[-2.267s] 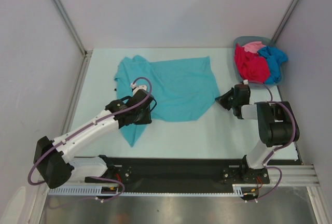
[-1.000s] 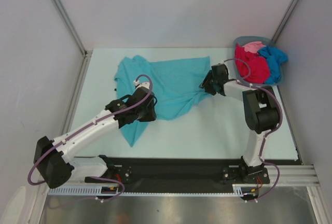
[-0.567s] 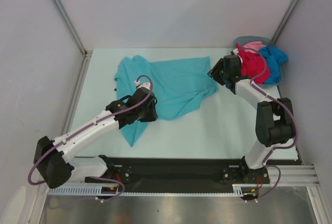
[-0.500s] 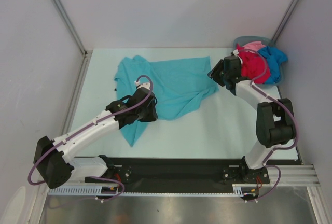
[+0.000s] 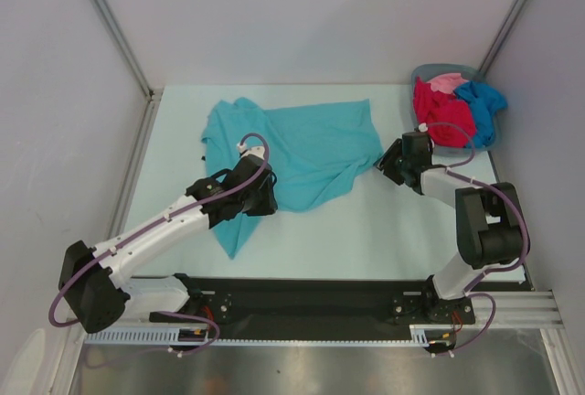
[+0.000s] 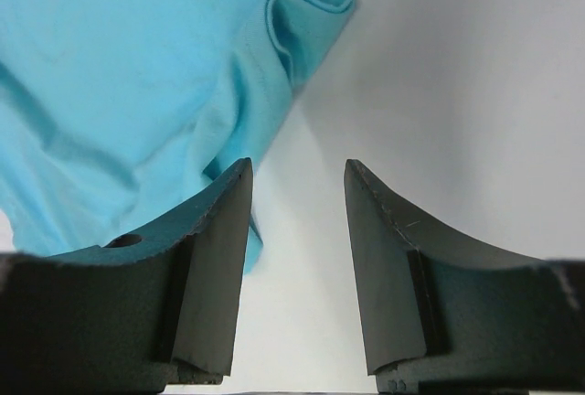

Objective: Fold and stack the t-shirts
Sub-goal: Flatten the tshirt out

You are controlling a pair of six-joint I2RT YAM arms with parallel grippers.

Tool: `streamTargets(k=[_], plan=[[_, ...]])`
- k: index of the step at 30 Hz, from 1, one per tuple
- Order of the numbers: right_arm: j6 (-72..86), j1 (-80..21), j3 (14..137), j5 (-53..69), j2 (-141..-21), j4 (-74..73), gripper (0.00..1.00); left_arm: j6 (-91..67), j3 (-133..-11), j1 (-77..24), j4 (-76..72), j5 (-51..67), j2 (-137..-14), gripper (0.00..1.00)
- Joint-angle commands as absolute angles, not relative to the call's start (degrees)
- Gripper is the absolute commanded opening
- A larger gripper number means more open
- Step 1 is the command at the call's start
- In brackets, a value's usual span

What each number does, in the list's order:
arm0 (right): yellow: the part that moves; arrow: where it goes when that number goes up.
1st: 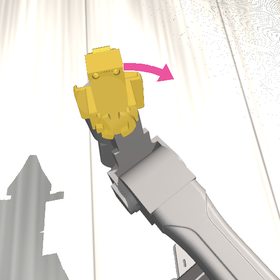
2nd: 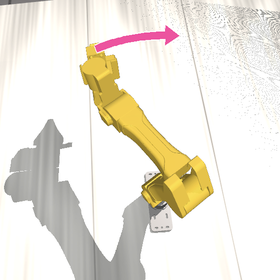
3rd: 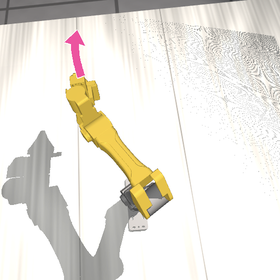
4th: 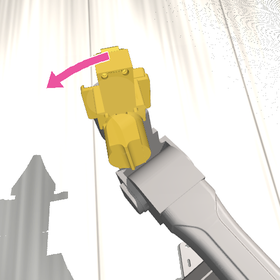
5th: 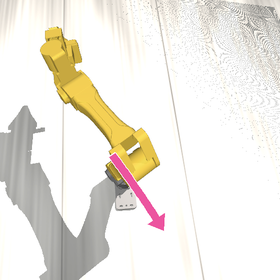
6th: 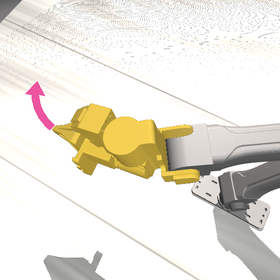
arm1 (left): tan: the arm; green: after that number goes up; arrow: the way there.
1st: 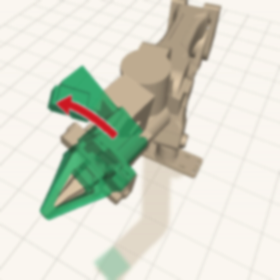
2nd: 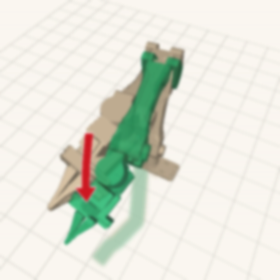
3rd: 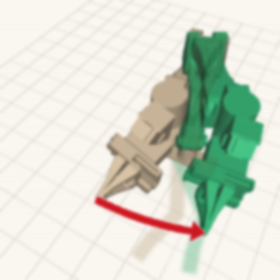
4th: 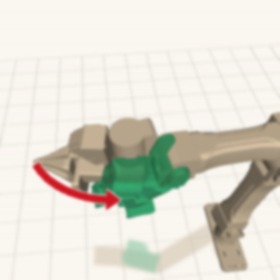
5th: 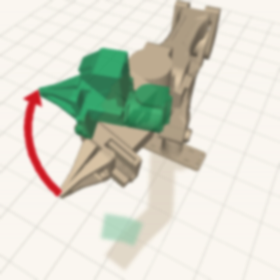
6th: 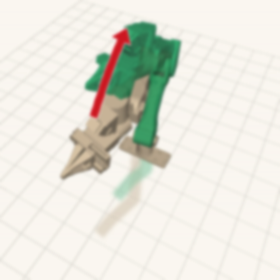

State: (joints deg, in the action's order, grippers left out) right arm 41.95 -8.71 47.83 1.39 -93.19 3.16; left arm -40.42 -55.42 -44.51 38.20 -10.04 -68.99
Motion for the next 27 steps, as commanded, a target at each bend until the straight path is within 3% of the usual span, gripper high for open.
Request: streamTargets(k=[1, 27], plan=[[42.1, -8.44, 47.81, 2.46, -91.23, 8.0, 0.5, -39.29, -55.81, -44.74, 37.0, -9.58, -68.03, 0.31], [44.56, -8.44, 44.91, 8.17, -103.44, 23.72, 0.47, -39.29, -57.57, -44.74, 37.88, -9.32, -67.32, 0.31]])
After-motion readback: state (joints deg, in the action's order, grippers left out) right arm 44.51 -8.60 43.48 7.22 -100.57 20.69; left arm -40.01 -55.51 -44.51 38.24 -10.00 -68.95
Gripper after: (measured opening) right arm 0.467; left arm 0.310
